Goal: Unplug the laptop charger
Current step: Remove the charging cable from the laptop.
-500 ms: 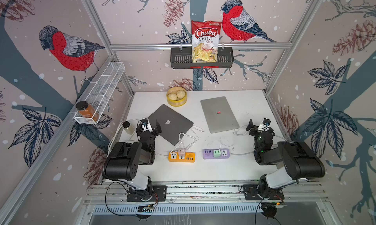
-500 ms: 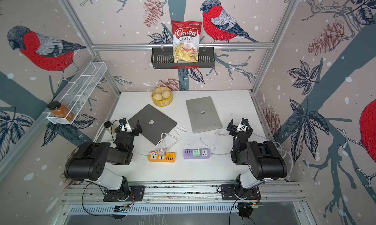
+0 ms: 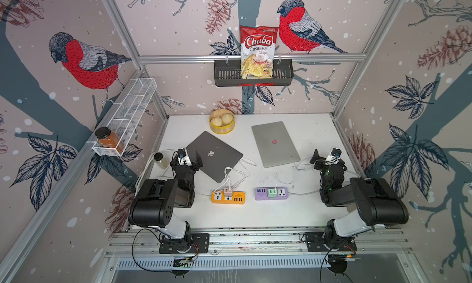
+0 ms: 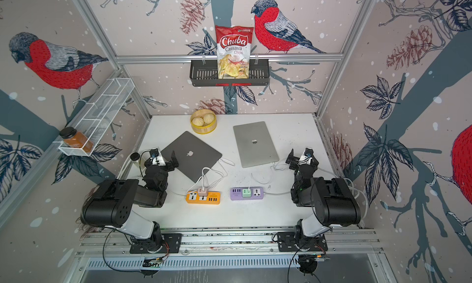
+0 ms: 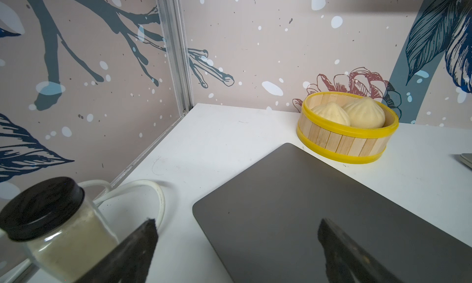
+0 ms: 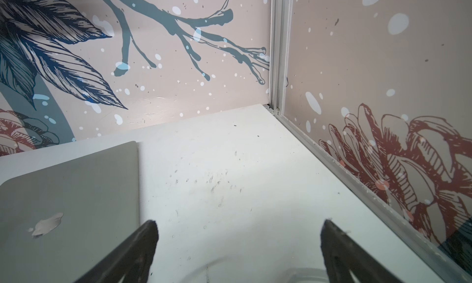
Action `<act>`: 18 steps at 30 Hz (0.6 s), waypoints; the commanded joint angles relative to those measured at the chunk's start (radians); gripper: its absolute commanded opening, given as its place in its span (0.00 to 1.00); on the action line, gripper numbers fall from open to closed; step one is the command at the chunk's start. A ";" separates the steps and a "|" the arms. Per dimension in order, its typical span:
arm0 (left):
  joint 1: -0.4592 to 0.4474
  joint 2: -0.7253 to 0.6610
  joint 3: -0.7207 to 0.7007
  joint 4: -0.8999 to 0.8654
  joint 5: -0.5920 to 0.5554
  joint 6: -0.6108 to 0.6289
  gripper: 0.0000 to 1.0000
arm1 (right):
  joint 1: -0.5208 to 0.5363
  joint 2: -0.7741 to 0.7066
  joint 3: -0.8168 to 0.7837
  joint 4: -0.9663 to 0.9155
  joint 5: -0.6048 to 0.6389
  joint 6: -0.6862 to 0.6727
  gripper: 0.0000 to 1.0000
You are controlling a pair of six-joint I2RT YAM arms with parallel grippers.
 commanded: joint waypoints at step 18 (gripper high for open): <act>-0.039 -0.360 0.100 -0.394 -0.171 -0.086 0.70 | 0.047 -0.285 0.220 -0.665 0.187 0.077 1.00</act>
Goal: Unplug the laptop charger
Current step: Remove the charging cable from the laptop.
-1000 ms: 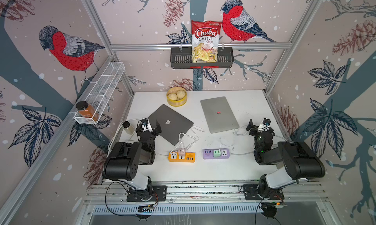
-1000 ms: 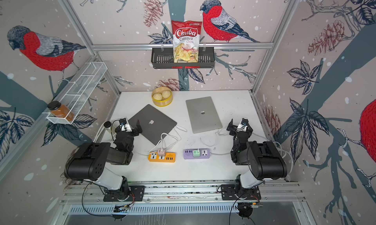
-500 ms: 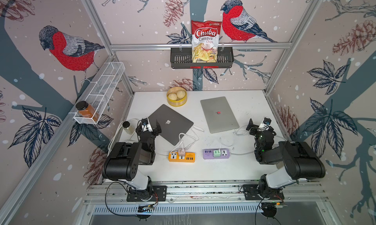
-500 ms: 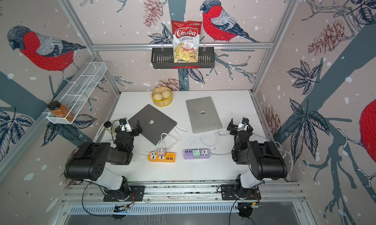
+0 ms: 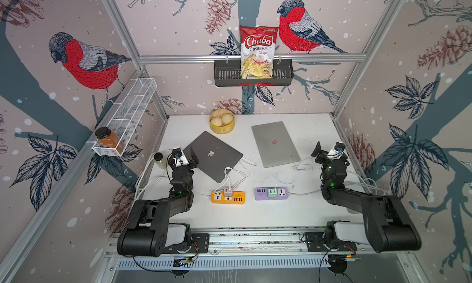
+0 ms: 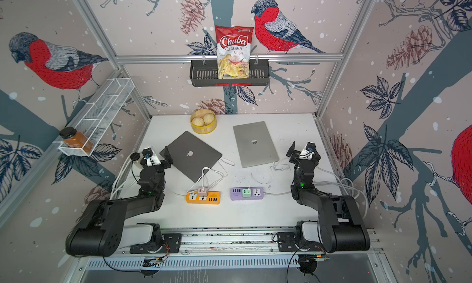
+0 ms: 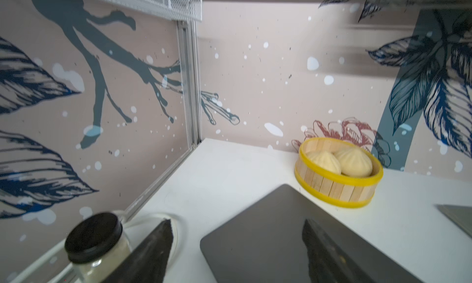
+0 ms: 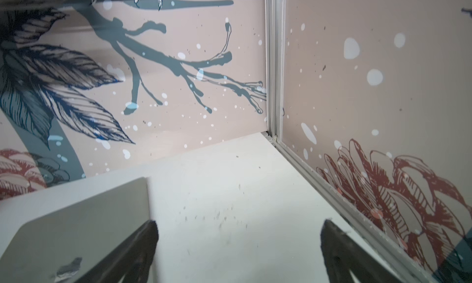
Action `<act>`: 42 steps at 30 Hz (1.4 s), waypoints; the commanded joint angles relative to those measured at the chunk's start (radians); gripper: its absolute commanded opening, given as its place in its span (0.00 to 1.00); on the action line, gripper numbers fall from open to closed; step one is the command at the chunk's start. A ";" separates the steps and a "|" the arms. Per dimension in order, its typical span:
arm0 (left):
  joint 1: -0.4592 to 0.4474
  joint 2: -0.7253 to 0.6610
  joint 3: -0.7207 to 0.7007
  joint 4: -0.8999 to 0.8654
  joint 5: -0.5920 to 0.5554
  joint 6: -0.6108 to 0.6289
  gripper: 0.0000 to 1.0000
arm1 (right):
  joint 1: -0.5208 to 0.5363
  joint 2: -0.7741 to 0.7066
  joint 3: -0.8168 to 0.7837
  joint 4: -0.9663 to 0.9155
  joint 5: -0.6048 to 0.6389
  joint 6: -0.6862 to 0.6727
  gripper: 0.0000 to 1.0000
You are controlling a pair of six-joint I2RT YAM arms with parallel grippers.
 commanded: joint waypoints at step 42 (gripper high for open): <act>-0.522 0.973 1.294 -1.106 0.449 -0.497 0.25 | 0.100 0.197 0.463 -1.089 -0.251 0.133 0.73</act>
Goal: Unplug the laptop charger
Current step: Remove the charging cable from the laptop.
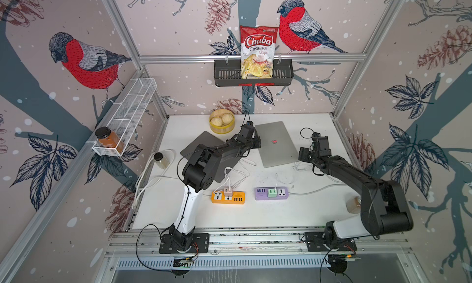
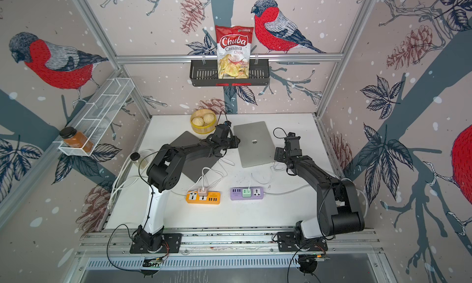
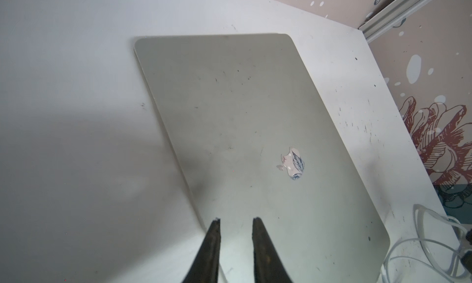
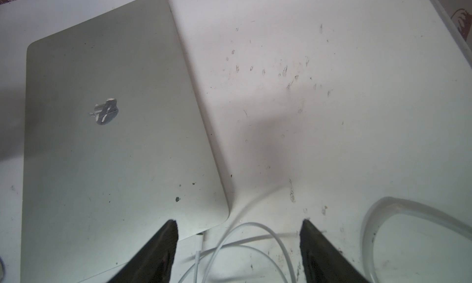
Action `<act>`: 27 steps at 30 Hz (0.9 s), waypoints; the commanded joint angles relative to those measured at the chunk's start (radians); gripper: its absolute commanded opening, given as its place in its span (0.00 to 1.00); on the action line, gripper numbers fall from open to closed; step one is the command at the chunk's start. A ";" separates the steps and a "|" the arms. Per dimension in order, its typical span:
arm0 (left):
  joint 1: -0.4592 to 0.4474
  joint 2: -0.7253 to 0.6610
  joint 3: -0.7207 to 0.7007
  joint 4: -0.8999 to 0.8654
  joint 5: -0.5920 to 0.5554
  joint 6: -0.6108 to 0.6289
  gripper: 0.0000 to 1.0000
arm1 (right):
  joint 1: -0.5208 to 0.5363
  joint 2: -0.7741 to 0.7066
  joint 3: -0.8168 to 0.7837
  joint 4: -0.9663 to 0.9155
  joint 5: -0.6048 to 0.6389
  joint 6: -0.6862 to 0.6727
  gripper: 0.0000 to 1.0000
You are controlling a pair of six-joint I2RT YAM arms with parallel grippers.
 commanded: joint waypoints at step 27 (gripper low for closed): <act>-0.019 0.067 -0.008 -0.153 -0.088 -0.062 0.26 | 0.096 0.157 0.059 -0.050 0.025 -0.002 0.47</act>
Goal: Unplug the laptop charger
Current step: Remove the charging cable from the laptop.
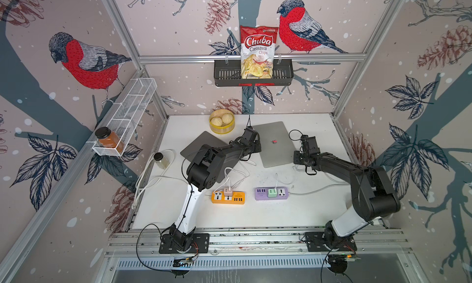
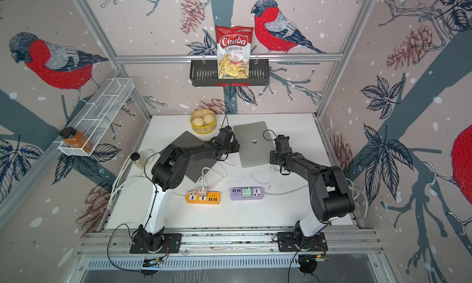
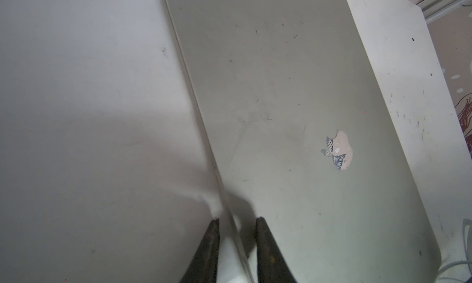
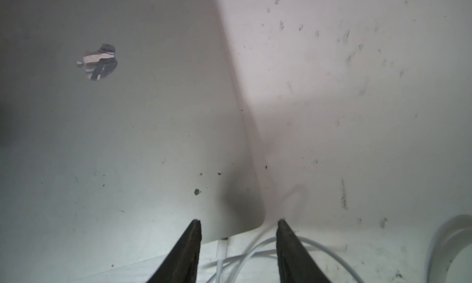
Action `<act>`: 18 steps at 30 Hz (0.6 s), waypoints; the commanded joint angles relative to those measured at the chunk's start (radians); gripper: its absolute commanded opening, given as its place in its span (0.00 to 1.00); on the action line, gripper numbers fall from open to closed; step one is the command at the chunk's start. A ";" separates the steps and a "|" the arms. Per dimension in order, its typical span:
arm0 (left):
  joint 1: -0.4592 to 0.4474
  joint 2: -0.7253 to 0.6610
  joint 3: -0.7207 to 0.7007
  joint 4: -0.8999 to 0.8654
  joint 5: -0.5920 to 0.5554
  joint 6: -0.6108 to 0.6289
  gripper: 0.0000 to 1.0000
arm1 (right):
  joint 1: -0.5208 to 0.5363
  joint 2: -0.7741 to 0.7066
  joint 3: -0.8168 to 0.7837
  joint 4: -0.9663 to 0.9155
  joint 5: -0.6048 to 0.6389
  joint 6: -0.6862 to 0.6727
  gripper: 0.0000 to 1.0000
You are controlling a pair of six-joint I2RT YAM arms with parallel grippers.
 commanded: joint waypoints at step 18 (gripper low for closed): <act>-0.002 -0.011 -0.063 -0.070 -0.017 0.003 0.26 | 0.023 0.053 -0.002 -0.036 -0.032 0.048 0.31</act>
